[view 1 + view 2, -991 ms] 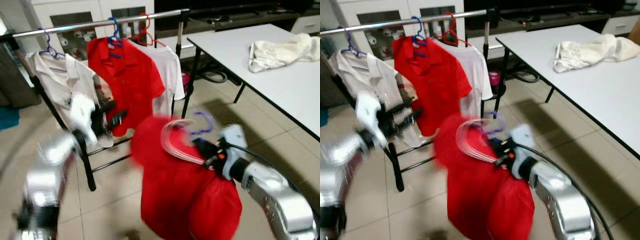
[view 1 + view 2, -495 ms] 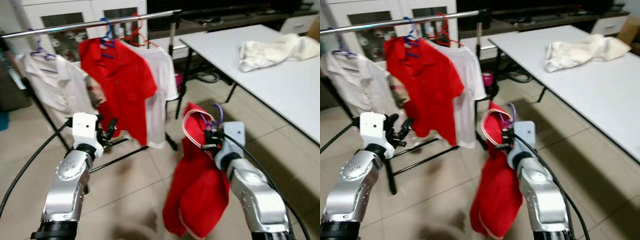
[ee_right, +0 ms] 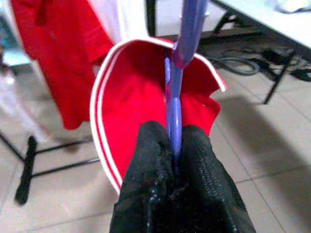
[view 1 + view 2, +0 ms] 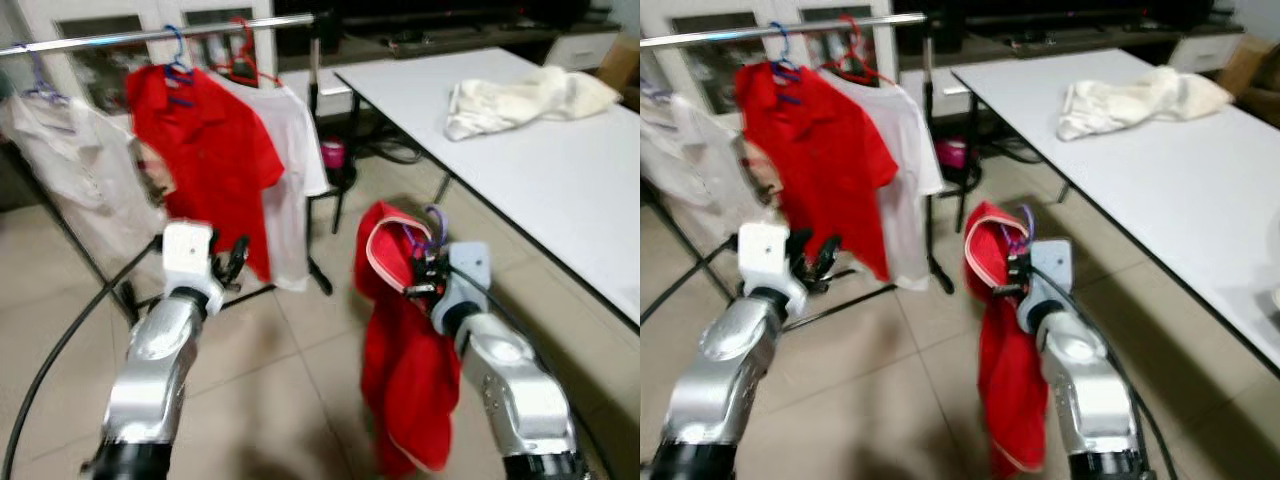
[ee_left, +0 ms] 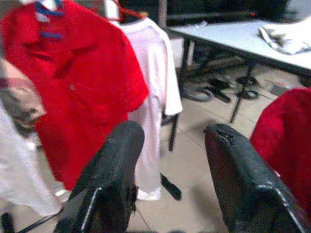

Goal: Hang hanger

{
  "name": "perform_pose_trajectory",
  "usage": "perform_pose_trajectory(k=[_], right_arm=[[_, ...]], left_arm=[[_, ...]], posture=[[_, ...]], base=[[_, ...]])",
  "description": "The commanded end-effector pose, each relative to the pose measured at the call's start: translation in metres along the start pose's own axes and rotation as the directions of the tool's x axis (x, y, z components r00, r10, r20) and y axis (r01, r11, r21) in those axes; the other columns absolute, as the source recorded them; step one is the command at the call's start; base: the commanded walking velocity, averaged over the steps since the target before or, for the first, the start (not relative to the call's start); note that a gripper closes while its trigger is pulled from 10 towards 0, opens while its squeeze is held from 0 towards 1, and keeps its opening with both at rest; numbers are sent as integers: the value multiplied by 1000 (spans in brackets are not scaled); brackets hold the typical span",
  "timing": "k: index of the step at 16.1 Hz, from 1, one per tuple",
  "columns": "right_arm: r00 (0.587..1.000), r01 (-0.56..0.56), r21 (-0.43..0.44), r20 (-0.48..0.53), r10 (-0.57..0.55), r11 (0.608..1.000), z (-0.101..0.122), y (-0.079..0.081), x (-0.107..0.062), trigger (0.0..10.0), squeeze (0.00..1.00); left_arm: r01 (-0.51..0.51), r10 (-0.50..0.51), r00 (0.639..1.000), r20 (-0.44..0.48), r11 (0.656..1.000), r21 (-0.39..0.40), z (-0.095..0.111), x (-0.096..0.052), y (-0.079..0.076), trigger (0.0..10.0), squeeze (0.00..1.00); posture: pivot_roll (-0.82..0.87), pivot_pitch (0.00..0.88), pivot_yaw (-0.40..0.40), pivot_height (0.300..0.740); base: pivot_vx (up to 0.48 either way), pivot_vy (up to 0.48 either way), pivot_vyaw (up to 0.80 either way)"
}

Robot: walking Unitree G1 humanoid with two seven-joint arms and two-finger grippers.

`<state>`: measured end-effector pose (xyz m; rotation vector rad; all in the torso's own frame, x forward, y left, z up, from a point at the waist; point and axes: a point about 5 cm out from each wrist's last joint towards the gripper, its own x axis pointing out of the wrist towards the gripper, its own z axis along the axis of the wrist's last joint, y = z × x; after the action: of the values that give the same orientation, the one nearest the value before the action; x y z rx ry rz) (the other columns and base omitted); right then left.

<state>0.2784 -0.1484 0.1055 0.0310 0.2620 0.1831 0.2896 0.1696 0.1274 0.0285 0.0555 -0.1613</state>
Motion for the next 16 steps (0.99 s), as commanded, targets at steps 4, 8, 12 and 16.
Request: perform_pose_trajectory(k=[4, 8, 12, 16], right_arm=[[997, -21, 15, 75, 20, 1000, 16, 1, -3, 10000, 0], [996, 23, 98, 86, -32, 995, 18, -1, 0, 10000, 0], [994, 48, 119, 91, -59, 992, 21, -5, 1, 10000, 0], [990, 47, 56, 132, -54, 997, 25, -4, 0, 10000, 0]], left_arm=[[-1, 2, 999, 48, 1000, -28, 7, 2, -3, 10000, 0], [15, -14, 999, 40, 1000, -27, 8, 0, -4, 10000, 0], [20, -19, 999, 39, 999, -27, 8, 0, -4, 10000, 0], [41, -40, 999, 31, 999, -28, 8, -2, -6, 10000, 0]], posture=[[-121, 0, -18, 740], [-108, 0, -23, 740], [-102, 0, -25, 740], [-106, 0, -14, 740]], base=[[64, 0, 797], [292, 0, 0], [337, 0, 0], [346, 0, 0]])
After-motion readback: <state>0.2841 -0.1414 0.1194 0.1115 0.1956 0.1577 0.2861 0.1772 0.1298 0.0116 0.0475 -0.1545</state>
